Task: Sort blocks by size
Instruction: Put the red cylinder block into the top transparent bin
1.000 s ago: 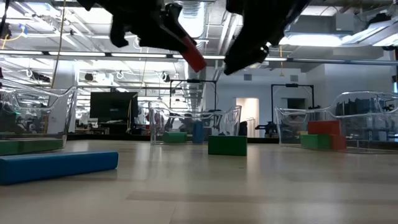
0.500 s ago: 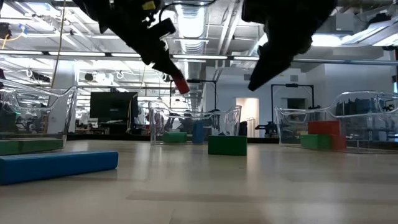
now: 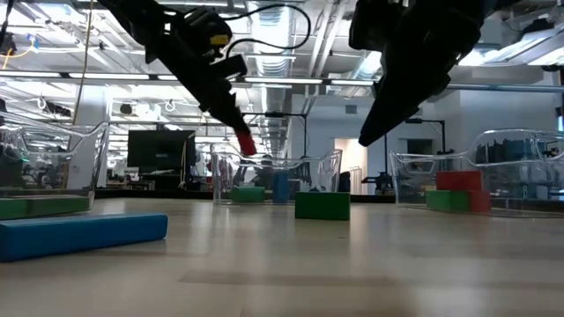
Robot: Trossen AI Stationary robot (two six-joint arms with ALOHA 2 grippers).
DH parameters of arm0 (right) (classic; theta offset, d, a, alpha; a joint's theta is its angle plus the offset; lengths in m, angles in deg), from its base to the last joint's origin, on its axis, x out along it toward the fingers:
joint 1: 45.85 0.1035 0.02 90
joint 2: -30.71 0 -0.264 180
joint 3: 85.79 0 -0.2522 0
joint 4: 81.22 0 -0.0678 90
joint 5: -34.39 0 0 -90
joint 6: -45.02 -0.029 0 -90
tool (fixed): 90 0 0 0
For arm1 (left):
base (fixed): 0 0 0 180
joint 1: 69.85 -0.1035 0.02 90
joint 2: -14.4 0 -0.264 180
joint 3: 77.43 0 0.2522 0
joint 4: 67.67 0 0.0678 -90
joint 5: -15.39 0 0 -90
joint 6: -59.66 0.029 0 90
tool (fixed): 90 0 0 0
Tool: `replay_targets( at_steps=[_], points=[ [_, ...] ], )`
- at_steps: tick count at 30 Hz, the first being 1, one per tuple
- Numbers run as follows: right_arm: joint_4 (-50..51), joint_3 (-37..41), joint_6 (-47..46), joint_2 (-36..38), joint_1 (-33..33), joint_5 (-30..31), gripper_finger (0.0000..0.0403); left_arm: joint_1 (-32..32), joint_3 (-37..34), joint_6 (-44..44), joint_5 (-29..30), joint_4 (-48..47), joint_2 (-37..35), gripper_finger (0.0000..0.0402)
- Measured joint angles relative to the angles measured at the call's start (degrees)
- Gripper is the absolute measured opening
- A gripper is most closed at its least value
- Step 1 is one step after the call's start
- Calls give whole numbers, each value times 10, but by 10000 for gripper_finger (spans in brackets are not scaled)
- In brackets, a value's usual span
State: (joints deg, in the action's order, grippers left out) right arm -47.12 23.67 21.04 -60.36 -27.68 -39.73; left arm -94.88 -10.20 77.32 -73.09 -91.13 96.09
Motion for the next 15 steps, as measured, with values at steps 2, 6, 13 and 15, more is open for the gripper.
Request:
replay_targets(
  at_steps=[2, 6, 13, 15],
  points=[
    [-1, 0, 1, 0, 0, 4, 249, 0, 0, 0, 0, 6, 0, 138],
    [-2, 0, 3, 0, 0, 6, 248, -2, 0, 1, 0, 2, 0, 138],
    [-3, 0, 4, 0, 0, 9, 248, -5, 0, 1, -2, 2, 0, 139],
    [-2, 0, 4, 0, 0, 9, 248, -5, 0, 1, -3, 0, 0, 139]
  ],
)
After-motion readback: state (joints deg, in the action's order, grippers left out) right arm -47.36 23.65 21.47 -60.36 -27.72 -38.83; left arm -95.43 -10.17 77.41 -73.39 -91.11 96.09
